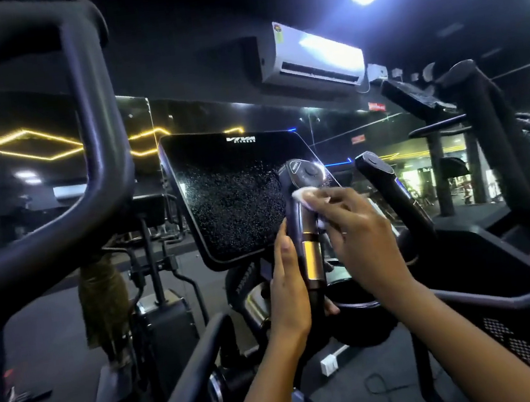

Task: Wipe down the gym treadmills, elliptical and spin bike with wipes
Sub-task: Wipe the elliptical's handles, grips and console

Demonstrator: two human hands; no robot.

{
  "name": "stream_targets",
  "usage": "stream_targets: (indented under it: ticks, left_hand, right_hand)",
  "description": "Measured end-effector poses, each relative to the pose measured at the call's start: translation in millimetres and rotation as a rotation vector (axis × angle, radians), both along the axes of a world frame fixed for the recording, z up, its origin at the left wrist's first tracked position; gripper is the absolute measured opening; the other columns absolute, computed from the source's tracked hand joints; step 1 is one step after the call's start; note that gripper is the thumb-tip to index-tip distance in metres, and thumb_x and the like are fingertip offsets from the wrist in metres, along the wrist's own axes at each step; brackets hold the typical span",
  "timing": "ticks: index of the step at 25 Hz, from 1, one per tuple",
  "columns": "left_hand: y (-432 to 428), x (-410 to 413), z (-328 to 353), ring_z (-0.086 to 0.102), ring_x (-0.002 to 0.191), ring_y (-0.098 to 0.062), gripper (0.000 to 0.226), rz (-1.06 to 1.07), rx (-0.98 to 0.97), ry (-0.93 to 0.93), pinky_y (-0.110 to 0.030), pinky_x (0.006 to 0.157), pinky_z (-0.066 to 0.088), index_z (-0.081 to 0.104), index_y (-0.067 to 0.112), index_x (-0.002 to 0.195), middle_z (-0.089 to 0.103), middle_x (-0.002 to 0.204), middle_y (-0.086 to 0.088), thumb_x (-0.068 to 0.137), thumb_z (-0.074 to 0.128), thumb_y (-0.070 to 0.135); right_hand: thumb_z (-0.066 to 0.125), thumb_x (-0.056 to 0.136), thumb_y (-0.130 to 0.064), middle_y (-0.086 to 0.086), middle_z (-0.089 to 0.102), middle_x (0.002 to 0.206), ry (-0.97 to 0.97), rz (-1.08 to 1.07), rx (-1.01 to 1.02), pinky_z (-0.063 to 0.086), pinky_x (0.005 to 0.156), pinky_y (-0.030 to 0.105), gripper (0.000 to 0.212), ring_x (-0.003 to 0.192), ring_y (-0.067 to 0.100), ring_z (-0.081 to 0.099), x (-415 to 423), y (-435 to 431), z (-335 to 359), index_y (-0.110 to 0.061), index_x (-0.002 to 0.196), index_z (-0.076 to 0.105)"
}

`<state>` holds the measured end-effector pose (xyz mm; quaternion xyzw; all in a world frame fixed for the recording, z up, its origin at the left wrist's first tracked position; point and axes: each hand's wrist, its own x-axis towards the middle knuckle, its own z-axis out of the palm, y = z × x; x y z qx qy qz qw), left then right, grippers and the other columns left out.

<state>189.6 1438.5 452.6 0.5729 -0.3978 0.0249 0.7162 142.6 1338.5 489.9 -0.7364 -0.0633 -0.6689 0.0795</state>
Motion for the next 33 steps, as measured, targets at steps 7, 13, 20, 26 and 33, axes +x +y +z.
stream_targets:
  ticks: [7, 13, 20, 26, 33]
  left_hand:
    - [-7.4, 13.0, -11.2, 0.057, 0.121, -0.026, 0.082, 0.079, -0.020, -0.038, -0.046, 0.103, 0.043, 0.030, 0.064, 0.133, 0.056, 0.136, -0.002, 0.059, 0.021, 0.098]
    - [-2.0, 6.1, -13.8, 0.055, 0.039, -0.020, 0.069, -0.005, -0.053, -0.104, -0.025, 0.043, 0.047, 0.026, 0.063, 0.137, 0.064, 0.087, 0.002, 0.070, 0.030, 0.080]
    - [-3.9, 9.4, -14.0, 0.066, 0.064, -0.038, 0.080, 0.039, -0.062, -0.118, -0.048, 0.064, 0.056, 0.030, 0.065, 0.133, 0.071, 0.106, -0.002, 0.060, 0.031, 0.096]
    - [-4.4, 8.7, -14.8, 0.063, 0.108, -0.032, 0.080, 0.126, -0.046, -0.152, -0.054, 0.092, 0.048, 0.032, 0.065, 0.133, 0.061, 0.129, 0.009, 0.060, 0.023, 0.097]
    - [-6.8, 5.5, -15.0, 0.058, 0.041, -0.027, 0.078, 0.152, -0.025, -0.163, -0.033, 0.048, 0.050, 0.031, 0.054, 0.140, 0.063, 0.070, -0.017, 0.069, 0.020, 0.086]
  right_hand:
    - [0.062, 0.074, 0.005, -0.004, 0.066, 0.109, 0.011, 0.190, 0.071, 0.048, 0.086, 0.015, 0.041, 0.100, 0.001, 0.061, -23.7, 19.5, -69.4, -0.017, 0.108, 0.070]
    - [0.059, 0.085, 0.003, -0.018, 0.066, 0.106, -0.011, 0.437, 0.462, 0.043, 0.085, 0.010, 0.039, 0.100, -0.006, 0.060, -4.1, -16.8, -15.7, -0.025, 0.112, 0.064]
    - [0.059, 0.085, 0.002, -0.013, 0.066, 0.112, -0.010, 0.548, 0.459, 0.042, 0.090, 0.009, 0.036, 0.107, -0.004, 0.059, 10.9, 3.2, -47.4, -0.017, 0.115, 0.064]
    - [0.060, 0.082, 0.001, -0.002, 0.066, 0.114, -0.087, 0.230, 0.022, 0.049, 0.089, 0.018, 0.031, 0.105, 0.004, 0.062, -17.9, 2.7, -87.3, -0.012, 0.110, 0.069]
    - [0.055, 0.079, -0.002, 0.004, 0.069, 0.105, -0.068, 0.032, -0.103, 0.049, 0.075, 0.026, 0.032, 0.086, 0.021, 0.064, 0.0, -2.8, -4.6, -0.012, 0.106, 0.071]
